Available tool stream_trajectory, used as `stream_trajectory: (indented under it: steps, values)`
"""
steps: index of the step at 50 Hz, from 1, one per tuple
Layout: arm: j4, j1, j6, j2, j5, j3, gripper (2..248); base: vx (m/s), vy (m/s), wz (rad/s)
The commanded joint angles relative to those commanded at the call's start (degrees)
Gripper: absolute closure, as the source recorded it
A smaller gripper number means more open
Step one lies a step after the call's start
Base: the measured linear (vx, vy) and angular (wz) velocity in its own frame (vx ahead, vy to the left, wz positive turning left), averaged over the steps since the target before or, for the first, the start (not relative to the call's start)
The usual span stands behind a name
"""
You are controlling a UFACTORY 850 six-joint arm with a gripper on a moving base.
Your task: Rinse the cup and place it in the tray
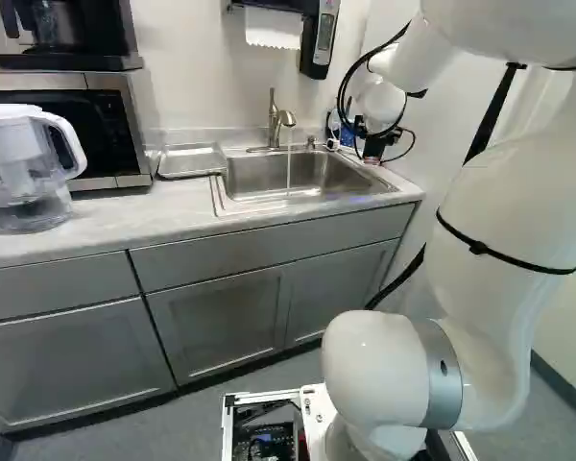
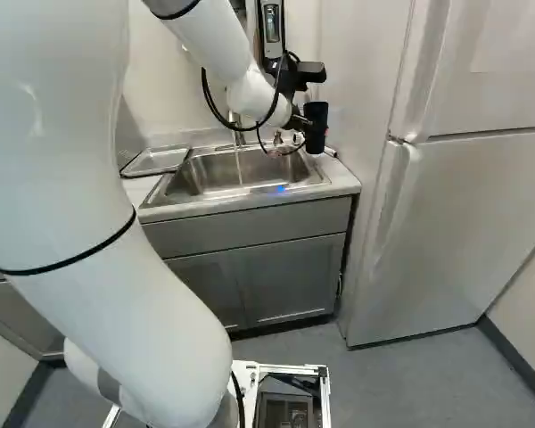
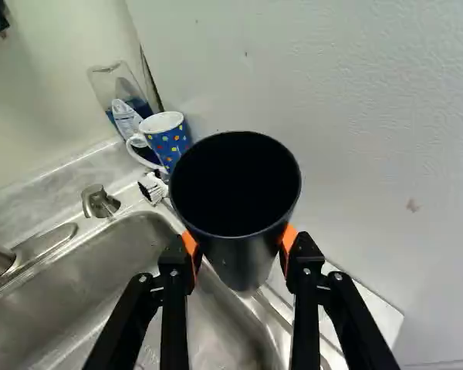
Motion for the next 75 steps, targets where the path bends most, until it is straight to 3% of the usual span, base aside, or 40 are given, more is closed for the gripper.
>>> stream_trajectory:
  steps: [35,75]
  values:
    - [-5.14,0.77,0.0,0.47,-2.48,0.48,130,0.0,0.0,0.0]
    - [-13.62,1.82,0.0,1.01,-8.07,1.03,130,0.0,0.0,0.0]
